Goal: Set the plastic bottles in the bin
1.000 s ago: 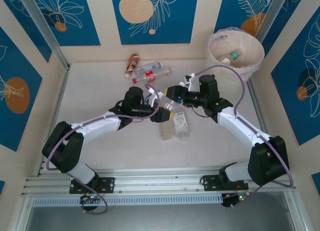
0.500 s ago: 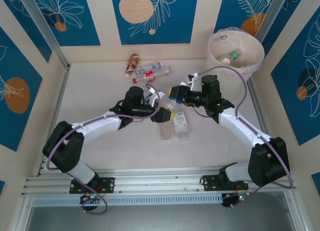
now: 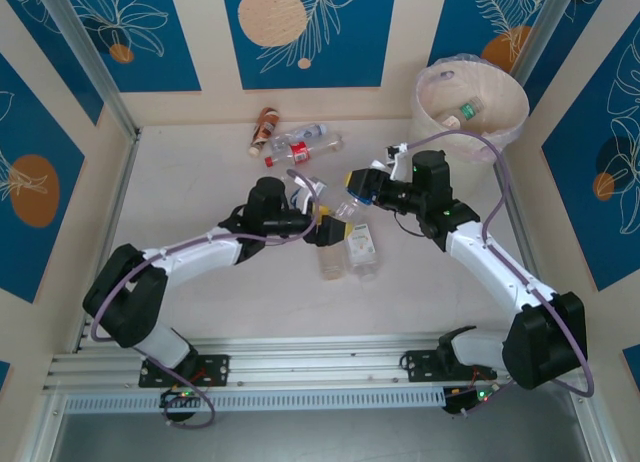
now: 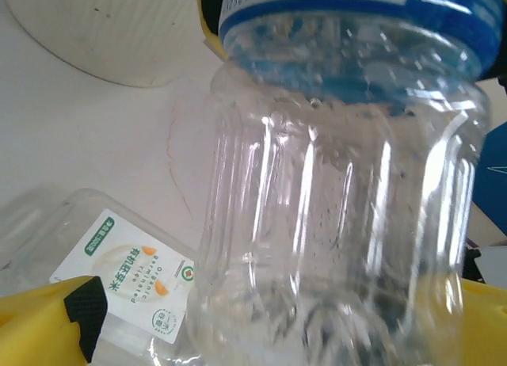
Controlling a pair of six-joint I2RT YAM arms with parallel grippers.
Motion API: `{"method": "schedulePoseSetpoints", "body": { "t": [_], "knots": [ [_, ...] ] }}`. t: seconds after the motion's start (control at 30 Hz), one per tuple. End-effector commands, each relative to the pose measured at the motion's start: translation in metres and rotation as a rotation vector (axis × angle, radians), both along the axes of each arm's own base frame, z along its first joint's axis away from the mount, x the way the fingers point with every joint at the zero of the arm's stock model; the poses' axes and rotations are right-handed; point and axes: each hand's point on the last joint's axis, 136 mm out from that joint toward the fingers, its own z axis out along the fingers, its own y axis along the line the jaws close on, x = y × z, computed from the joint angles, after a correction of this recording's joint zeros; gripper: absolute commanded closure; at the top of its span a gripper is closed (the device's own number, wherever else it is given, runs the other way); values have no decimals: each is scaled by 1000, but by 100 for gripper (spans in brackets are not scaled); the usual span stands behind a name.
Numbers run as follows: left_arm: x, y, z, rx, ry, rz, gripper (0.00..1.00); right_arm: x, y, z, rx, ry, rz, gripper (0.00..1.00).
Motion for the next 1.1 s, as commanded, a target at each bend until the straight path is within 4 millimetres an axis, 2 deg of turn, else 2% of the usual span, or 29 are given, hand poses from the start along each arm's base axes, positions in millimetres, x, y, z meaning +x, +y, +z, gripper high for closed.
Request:
{"method": "schedulePoseSetpoints", "body": {
  "t": [0.0, 0.33, 0.5, 0.63, 0.77, 0.93, 1.07],
  "knots": [
    [8, 10, 19, -51, -109, 89, 0, 1, -13, 10, -52, -53, -46, 57],
    [24, 53, 14, 12, -207, 348, 0, 13, -38, 47, -211, -196, -143, 57],
    [32, 70, 8, 43, -199, 454, 0, 24, -57, 83, -297, -301, -240, 58],
    [33, 74, 5, 52, -190, 471, 0, 35, -76, 115, -390, -415, -327, 58],
    [33, 78, 4, 48, -198, 490, 0, 47, -102, 147, -478, -511, -425, 58],
    [33, 82, 3, 52, -203, 505, 0, 70, -154, 183, -638, -576, -619, 58],
    [32, 83, 2, 55, -200, 508, 0, 94, -192, 191, -753, -546, -724, 57]
  ]
}}
